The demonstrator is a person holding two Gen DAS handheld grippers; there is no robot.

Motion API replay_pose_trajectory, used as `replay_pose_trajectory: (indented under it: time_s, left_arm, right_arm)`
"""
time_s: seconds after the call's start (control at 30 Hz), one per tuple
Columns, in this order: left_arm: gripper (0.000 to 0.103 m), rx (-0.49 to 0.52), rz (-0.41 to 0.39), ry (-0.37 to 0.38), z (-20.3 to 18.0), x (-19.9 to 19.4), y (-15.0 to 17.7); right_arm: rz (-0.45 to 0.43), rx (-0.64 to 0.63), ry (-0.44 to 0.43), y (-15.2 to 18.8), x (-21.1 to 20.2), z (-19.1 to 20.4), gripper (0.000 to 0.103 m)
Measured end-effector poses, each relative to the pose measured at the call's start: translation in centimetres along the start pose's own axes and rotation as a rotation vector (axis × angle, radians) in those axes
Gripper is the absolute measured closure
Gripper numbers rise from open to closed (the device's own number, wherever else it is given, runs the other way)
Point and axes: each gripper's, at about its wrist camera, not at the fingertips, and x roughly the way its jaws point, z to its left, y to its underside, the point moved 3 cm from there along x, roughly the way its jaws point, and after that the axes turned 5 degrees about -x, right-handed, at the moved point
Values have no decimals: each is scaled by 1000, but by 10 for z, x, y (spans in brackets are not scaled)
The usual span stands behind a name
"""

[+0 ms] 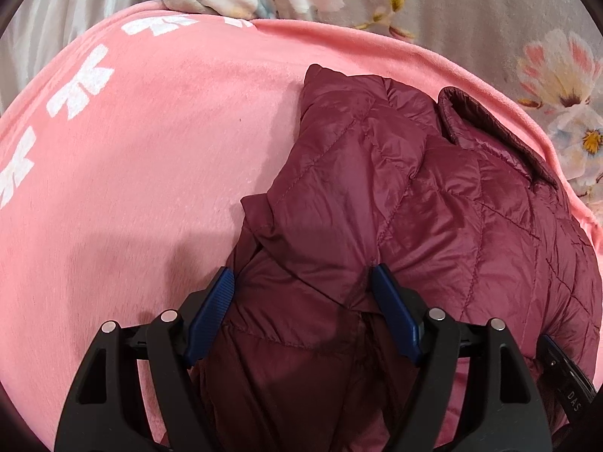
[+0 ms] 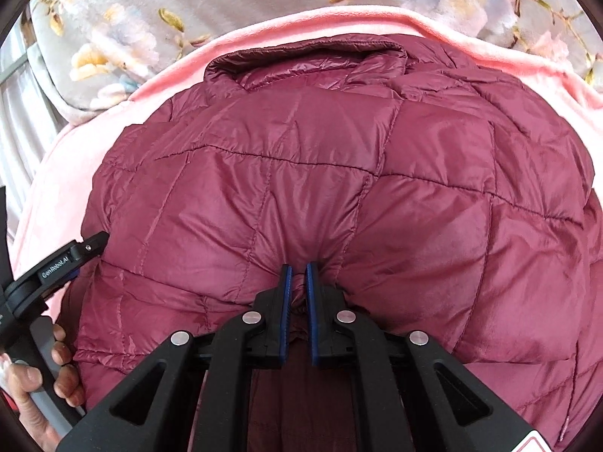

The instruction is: Fold large clothes

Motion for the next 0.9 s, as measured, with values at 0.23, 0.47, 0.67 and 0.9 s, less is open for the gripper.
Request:
replay_pose_trajectory:
  time_s: [0.23,0.47,0.67,0.9]
  left_arm:
    - [30,-6,-10,-13,2,-4,-3]
    - [30,35,-42,37,-11,-54,-45]
    - [30,85,-26,85,-65,-58,-93]
    - [33,152,29,68,-137,-5,-118]
  right_arm:
    - [2,21,-48,-20,-31,-11,75]
    - [-73,59,-37,-77,-55,-48,74]
    - [-76,73,-41,-126,-37,-70,90]
    - [-18,106,-139,-163,14,-73,88]
